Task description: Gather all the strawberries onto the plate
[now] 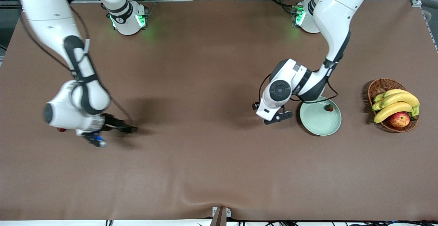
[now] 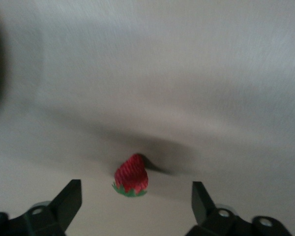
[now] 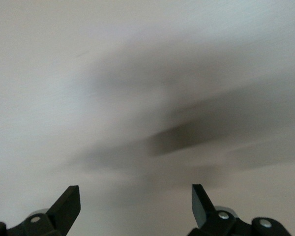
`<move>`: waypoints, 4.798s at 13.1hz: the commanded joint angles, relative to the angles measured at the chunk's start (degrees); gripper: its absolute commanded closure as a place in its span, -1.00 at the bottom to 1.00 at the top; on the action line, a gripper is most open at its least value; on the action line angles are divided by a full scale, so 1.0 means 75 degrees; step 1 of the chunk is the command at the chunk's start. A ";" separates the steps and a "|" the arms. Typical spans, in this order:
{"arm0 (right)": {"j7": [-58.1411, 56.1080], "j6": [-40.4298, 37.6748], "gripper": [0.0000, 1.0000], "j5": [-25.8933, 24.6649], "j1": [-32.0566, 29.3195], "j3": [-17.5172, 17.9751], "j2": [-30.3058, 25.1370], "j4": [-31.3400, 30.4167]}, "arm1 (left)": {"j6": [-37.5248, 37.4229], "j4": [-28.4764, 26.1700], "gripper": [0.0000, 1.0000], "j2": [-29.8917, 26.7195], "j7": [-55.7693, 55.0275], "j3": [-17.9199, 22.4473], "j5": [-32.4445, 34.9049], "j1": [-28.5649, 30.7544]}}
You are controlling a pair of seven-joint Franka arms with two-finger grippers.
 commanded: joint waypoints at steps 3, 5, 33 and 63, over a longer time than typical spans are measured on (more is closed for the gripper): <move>-0.0584 -0.0237 -1.00 -0.2658 -0.0795 0.0169 -0.0422 -0.0134 | 0.0021 -0.0108 -0.65 0.0087 0.0010 0.0045 0.0488 0.0019; -0.1170 -0.0190 -1.00 -0.3901 -0.1263 0.0180 -0.0399 0.0042 | 0.0021 -0.0108 -0.58 0.0088 0.0010 0.0045 0.0524 0.0032; -0.5099 0.0208 0.96 -0.4516 -0.2531 0.0239 0.1253 0.1648 | -0.0225 0.0197 -1.00 -0.0404 0.3748 0.0069 0.0665 0.3348; 0.3655 0.3162 0.29 0.3077 0.6200 0.0672 0.2812 0.3781 | -0.0999 0.1310 -1.00 0.0005 -0.0470 -0.1701 -0.0320 0.2247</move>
